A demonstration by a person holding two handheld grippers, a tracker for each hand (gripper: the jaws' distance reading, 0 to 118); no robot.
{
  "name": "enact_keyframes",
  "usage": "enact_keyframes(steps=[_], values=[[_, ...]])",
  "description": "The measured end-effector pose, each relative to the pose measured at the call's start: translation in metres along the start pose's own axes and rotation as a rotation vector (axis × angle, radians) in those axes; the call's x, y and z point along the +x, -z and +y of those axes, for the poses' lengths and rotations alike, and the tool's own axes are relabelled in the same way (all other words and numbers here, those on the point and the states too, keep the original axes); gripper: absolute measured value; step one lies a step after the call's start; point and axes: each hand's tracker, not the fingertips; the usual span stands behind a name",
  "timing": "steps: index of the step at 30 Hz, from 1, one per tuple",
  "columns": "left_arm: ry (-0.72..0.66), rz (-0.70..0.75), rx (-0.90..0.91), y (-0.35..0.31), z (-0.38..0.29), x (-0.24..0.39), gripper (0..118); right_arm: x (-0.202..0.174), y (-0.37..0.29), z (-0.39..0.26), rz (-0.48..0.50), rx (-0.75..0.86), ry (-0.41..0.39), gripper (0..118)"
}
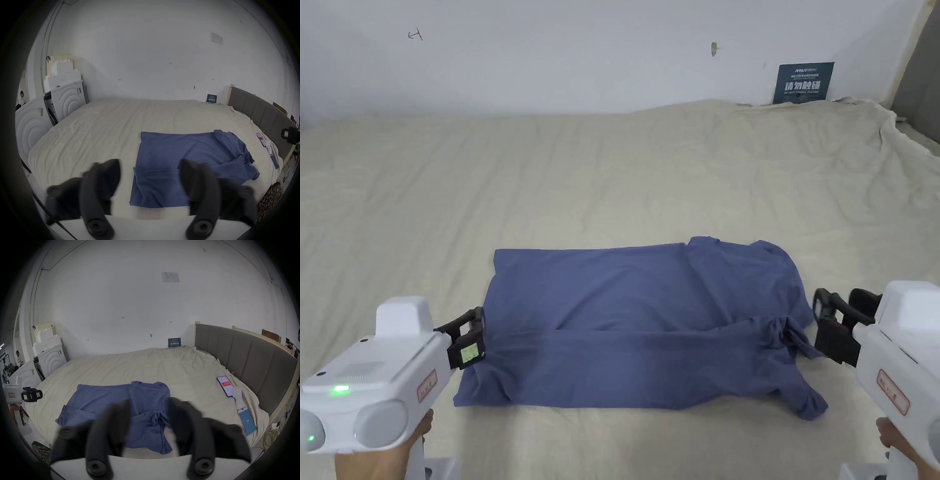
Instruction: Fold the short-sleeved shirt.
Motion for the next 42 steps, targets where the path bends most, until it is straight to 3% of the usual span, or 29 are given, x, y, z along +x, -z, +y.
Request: enact_keyframes(steps=[1, 3, 15, 19, 21, 25, 26, 32, 34, 36, 39, 41, 42], values=[[0.011, -0.010, 0.003, -0.005, -0.003, 0.001, 31, 0.000, -0.003, -0.002, -0.005, 0.006, -0.004, 5], [0.021, -0.036, -0.005, -0.012, -0.009, 0.003, 1, 0.008, -0.005, -0.008, 0.013, 0.027, 0.005, 0], [-0.046, -0.039, -0.194, 0.017, -0.010, -0.017, 0, 0.015, 0.005, -0.009, 0.020, 0.021, 0.023, 0], [-0.053, -0.030, -0.344, 0.048, -0.009, -0.028, 0, 0.009, 0.008, -0.010, 0.011, 0.008, 0.027, 0], [-0.069, -0.026, -0.387, 0.065, -0.013, -0.034, 11, 0.011, 0.013, -0.012, 0.007, -0.002, 0.033, 0], [-0.097, -0.003, -0.523, 0.103, -0.026, -0.046, 82, 0.008, 0.019, -0.014, -0.002, -0.027, 0.044, 0], [-0.089, 0.008, -0.549, 0.112, -0.030, -0.048, 88, 0.008, 0.021, -0.015, -0.005, -0.035, 0.047, 0], [-0.090, 0.034, -0.611, 0.139, -0.049, -0.049, 87, 0.010, 0.032, -0.020, -0.018, -0.071, 0.064, 0], [-0.086, 0.042, -0.656, 0.146, -0.055, -0.046, 75, 0.010, 0.035, -0.021, -0.021, -0.081, 0.063, 0], [-0.084, 0.039, -0.679, 0.151, -0.062, -0.043, 48, 0.008, 0.037, -0.022, -0.019, -0.090, 0.063, 0], [-0.047, 0.035, -0.688, 0.150, -0.066, -0.035, 35, 0.006, 0.039, -0.022, -0.017, -0.102, 0.062, 0], [-0.012, 0.014, -0.689, 0.148, -0.063, -0.032, 7, 0.006, 0.040, -0.023, -0.013, -0.110, 0.060, 0], [-0.022, -0.032, -0.679, 0.146, -0.061, -0.032, 6, 0.007, 0.041, -0.024, -0.012, -0.115, 0.059, 0]])
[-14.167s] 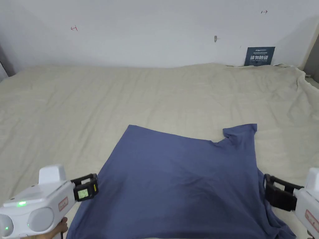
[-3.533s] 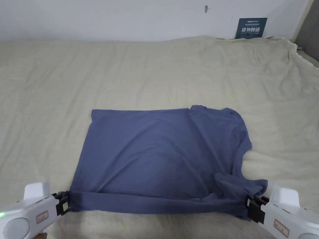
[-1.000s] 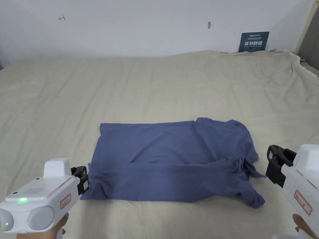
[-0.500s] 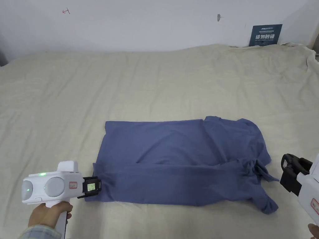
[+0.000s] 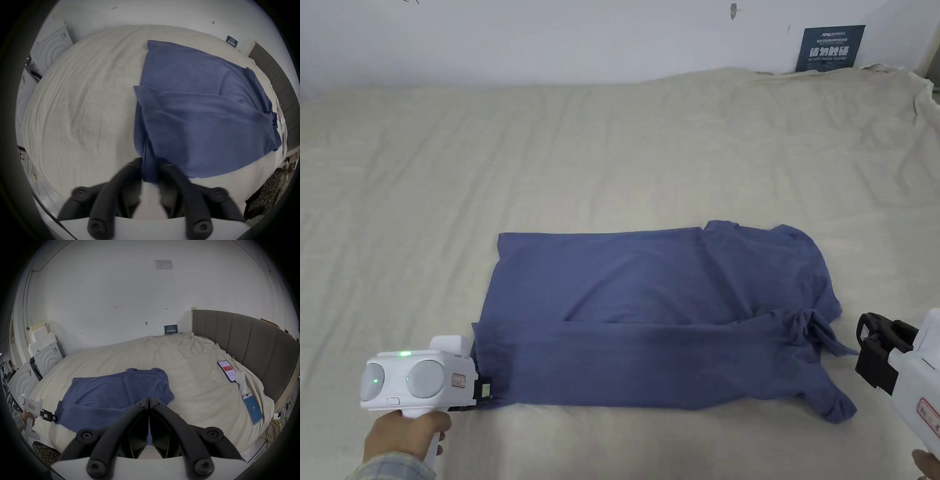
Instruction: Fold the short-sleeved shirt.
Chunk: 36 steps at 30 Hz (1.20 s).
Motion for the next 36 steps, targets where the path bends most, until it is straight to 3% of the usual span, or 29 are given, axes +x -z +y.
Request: enact_keyframes(steps=[6, 8, 11, 13, 15, 21, 23, 24, 25, 36], values=[[0.024, 0.009, 0.060, -0.018, 0.001, 0.002, 4, 0.010, 0.020, -0.015, -0.012, -0.124, 0.025, 3], [0.013, -0.013, 0.098, -0.030, 0.002, 0.001, 4, 0.015, 0.031, -0.025, -0.014, -0.167, 0.028, 20], [0.028, -0.024, 0.119, -0.044, 0.006, 0.002, 4, 0.019, 0.052, -0.039, -0.027, -0.264, 0.017, 72], [0.036, -0.025, 0.133, -0.049, 0.007, 0.002, 4, 0.022, 0.064, -0.049, -0.028, -0.285, 0.013, 83], [0.035, -0.028, 0.140, -0.051, 0.011, 0.002, 4, 0.024, 0.077, -0.059, -0.059, -0.335, -0.006, 83], [0.027, -0.027, 0.138, -0.046, 0.011, 0.000, 4, 0.033, 0.099, -0.079, -0.016, -0.414, -0.007, 79], [0.023, -0.026, 0.137, -0.043, 0.010, -0.001, 4, 0.034, 0.104, -0.083, 0.004, -0.430, -0.015, 59], [0.020, -0.026, 0.136, -0.041, 0.009, -0.002, 4, 0.035, 0.104, -0.084, 0.007, -0.438, -0.018, 42], [0.015, -0.025, 0.134, -0.040, 0.007, -0.003, 4, 0.035, 0.104, -0.085, 0.009, -0.436, -0.017, 12], [-0.095, -0.079, 0.151, -0.057, -0.024, -0.020, 4, 0.049, 0.051, -0.065, 0.085, -0.330, 0.021, 11]])
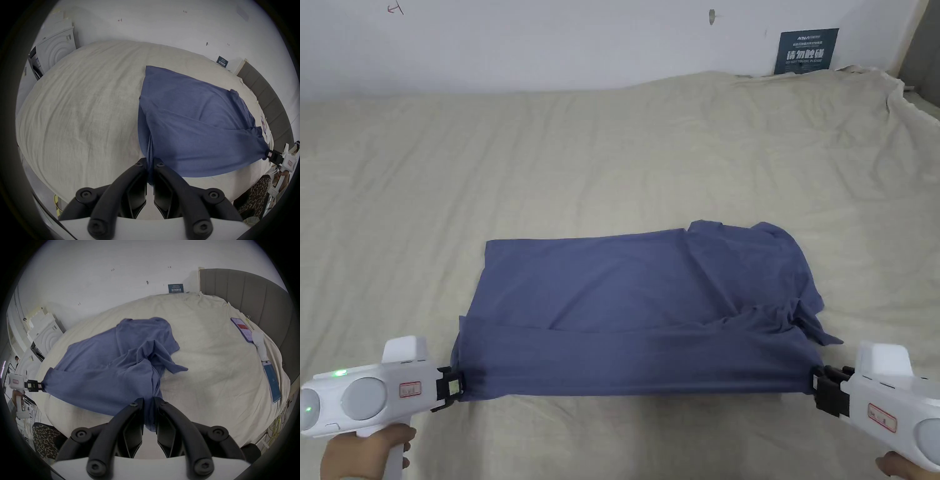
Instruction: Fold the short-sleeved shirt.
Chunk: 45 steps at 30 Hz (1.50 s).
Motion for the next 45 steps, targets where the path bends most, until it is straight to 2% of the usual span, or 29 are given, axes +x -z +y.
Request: enact_keyframes(steps=[9, 18, 22, 24, 25, 26, 27, 28, 29, 31, 34, 40, 43, 45], values=[[-0.013, -0.019, -0.011, -0.036, -0.056, 0.002, 4, 0.009, -0.033, -0.031, -0.014, -0.036, -0.003, 11], [-0.031, 0.049, -0.101, 0.007, -0.079, -0.004, 4, 0.008, 0.000, -0.066, -0.074, -0.160, 0.025, 11], [-0.032, 0.070, -0.098, 0.012, -0.083, -0.001, 4, 0.009, 0.005, -0.070, -0.085, -0.160, 0.054, 11], [-0.016, 0.079, -0.091, 0.011, -0.084, 0.002, 13, 0.002, -0.002, -0.067, -0.087, -0.158, 0.051, 14], [-0.014, 0.078, -0.090, 0.010, -0.084, 0.002, 22, 0.001, -0.004, -0.065, -0.086, -0.158, 0.049, 23], [-0.013, 0.080, -0.090, 0.006, -0.084, 0.004, 43, -0.001, -0.007, -0.063, -0.086, -0.160, 0.044, 35], [-0.019, 0.095, -0.084, 0.003, -0.083, 0.006, 58, -0.004, -0.012, -0.059, -0.100, -0.158, 0.029, 51], [-0.023, 0.112, -0.071, 0.000, -0.082, 0.007, 67, -0.005, -0.016, -0.057, -0.119, -0.140, 0.016, 57], [-0.029, 0.119, -0.055, -0.005, -0.080, 0.007, 67, -0.007, -0.023, -0.052, -0.124, -0.105, 0.006, 57], [-0.035, 0.119, 0.004, -0.019, -0.073, 0.010, 104, -0.011, -0.038, -0.040, -0.103, -0.044, 0.016, 88], [-0.015, 0.068, 0.123, -0.055, -0.055, 0.021, 107, -0.025, -0.069, -0.013, -0.059, 0.077, 0.020, 91], [0.048, 0.079, 0.372, -0.113, -0.016, 0.052, 111, -0.055, -0.118, 0.036, -0.054, 0.330, -0.034, 91], [0.078, 0.051, 0.460, -0.127, -0.005, 0.064, 111, -0.068, -0.131, 0.046, -0.091, 0.441, -0.067, 91], [0.084, 0.061, 0.524, -0.131, -0.005, 0.073, 106, -0.068, -0.131, 0.049, -0.125, 0.481, -0.082, 90]])
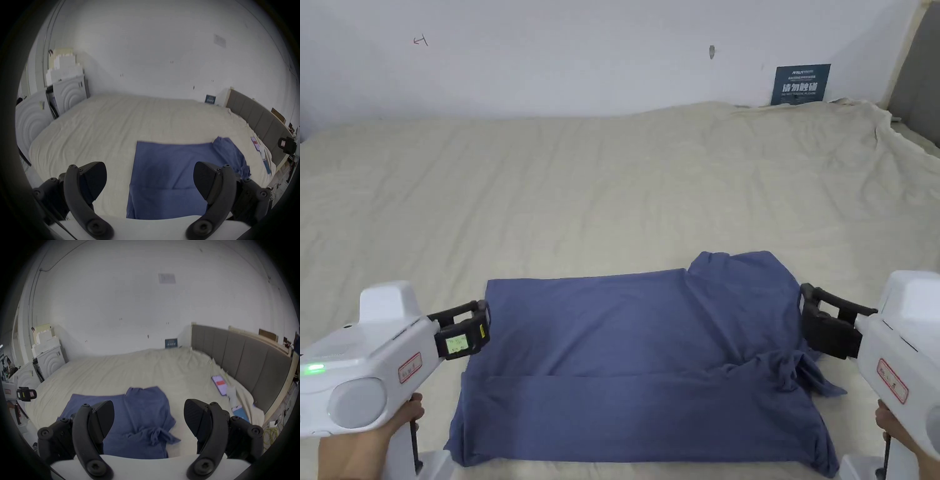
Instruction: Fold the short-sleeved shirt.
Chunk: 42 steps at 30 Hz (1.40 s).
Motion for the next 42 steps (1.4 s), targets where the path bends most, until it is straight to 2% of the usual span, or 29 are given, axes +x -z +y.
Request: enact_keyframes(steps=[1, 2, 3, 4, 5, 6, 9, 12, 16, 27, 30, 31, 34, 36, 40, 42], values=[[0.013, 0.011, 0.024, -0.002, 0.001, 0.004, 95, -0.002, -0.001, 0.001, -0.005, 0.015, -0.002, 85], [0.025, 0.009, 0.062, -0.004, -0.001, 0.008, 79, -0.003, -0.001, 0.001, -0.008, 0.018, -0.001, 75], [0.035, 0.003, 0.085, -0.006, -0.002, 0.011, 57, -0.004, 0.000, 0.000, -0.011, 0.029, -0.003, 58], [0.052, -0.006, 0.094, -0.007, -0.004, 0.014, 24, -0.004, -0.001, 0.000, -0.009, 0.037, -0.006, 23], [0.055, -0.013, 0.090, -0.006, -0.004, 0.017, 9, -0.005, 0.000, 0.000, -0.009, 0.044, -0.003, 0], [0.059, -0.018, 0.087, -0.004, -0.005, 0.019, 0, -0.005, 0.001, 0.000, -0.012, 0.047, -0.001, 0], [0.046, -0.049, 0.083, 0.002, -0.006, 0.021, 0, -0.007, 0.000, -0.001, 0.032, 0.056, 0.003, 0], [0.029, -0.062, 0.052, 0.017, -0.003, 0.021, 0, -0.004, 0.012, -0.002, 0.019, 0.053, -0.030, 0], [0.029, -0.040, 0.003, 0.048, 0.006, 0.017, 0, -0.005, 0.028, 0.001, 0.024, 0.038, -0.023, 0], [-0.031, -0.041, -0.263, 0.210, 0.046, -0.030, 0, 0.000, 0.090, 0.001, 0.017, -0.025, -0.038, 0], [-0.059, -0.013, -0.360, 0.254, 0.050, -0.039, 18, -0.001, 0.102, -0.003, 0.021, -0.048, -0.035, 0], [-0.056, -0.010, -0.402, 0.267, 0.050, -0.042, 34, -0.002, 0.083, -0.005, 0.021, -0.054, -0.037, 0], [-0.007, 0.007, -0.492, 0.299, 0.045, -0.042, 77, -0.002, 0.085, -0.010, 0.024, -0.070, -0.041, 0], [0.000, 0.016, -0.535, 0.317, 0.041, -0.043, 82, -0.001, 0.070, -0.011, 0.028, -0.082, -0.036, 0], [-0.023, 0.028, -0.588, 0.342, 0.034, -0.044, 82, 0.001, 0.059, -0.015, 0.023, -0.107, -0.037, 0], [-0.025, 0.028, -0.592, 0.348, 0.029, -0.041, 78, 0.003, 0.056, -0.019, 0.020, -0.118, -0.026, 0]])
